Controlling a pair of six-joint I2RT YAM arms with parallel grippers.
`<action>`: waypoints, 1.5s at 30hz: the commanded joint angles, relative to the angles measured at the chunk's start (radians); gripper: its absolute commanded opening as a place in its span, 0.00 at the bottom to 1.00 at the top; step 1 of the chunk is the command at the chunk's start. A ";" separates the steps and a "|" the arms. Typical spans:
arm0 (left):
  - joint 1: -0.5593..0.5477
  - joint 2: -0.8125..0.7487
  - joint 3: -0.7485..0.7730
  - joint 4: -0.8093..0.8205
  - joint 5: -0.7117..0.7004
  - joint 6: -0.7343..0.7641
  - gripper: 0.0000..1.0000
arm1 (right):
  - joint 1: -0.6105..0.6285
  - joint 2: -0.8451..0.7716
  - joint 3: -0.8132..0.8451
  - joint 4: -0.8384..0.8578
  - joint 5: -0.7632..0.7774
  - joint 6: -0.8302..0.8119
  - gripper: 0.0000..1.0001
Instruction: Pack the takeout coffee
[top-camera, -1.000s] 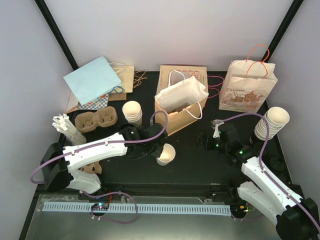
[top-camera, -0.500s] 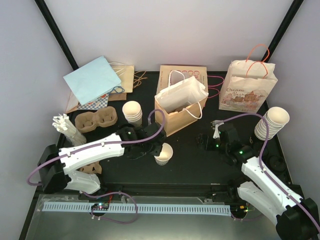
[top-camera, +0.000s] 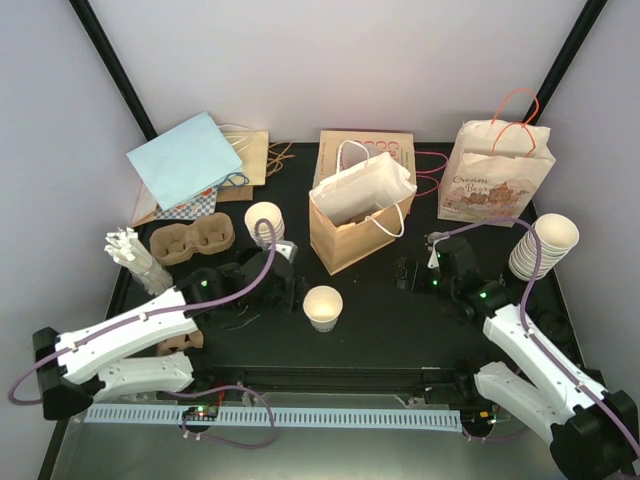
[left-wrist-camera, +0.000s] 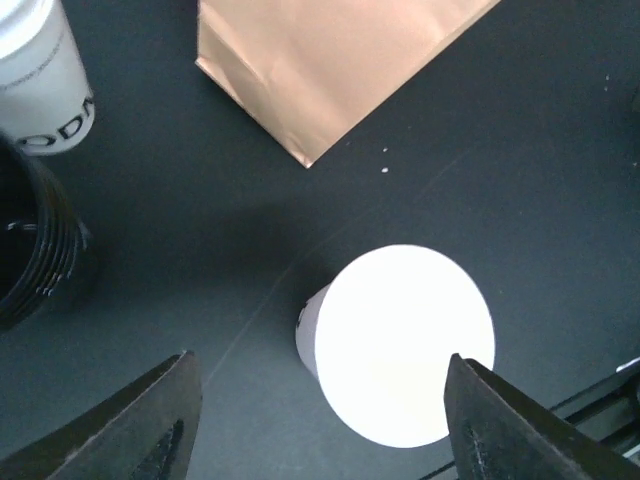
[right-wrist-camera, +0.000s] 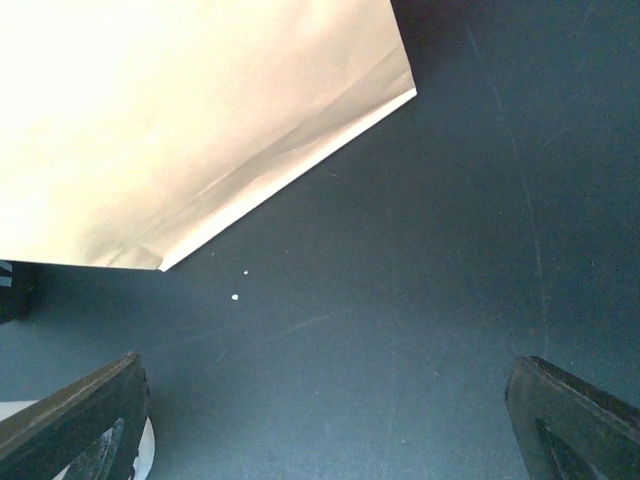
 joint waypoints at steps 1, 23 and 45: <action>0.013 -0.122 -0.092 0.050 -0.027 -0.021 0.75 | 0.004 0.019 0.012 -0.014 -0.048 -0.031 1.00; 0.069 -0.226 -0.301 0.197 0.196 -0.059 0.99 | 0.179 0.080 0.056 -0.026 -0.108 -0.003 0.94; 0.084 -0.098 -0.303 0.262 0.294 -0.041 0.89 | 0.439 0.233 0.206 -0.083 0.129 0.022 0.95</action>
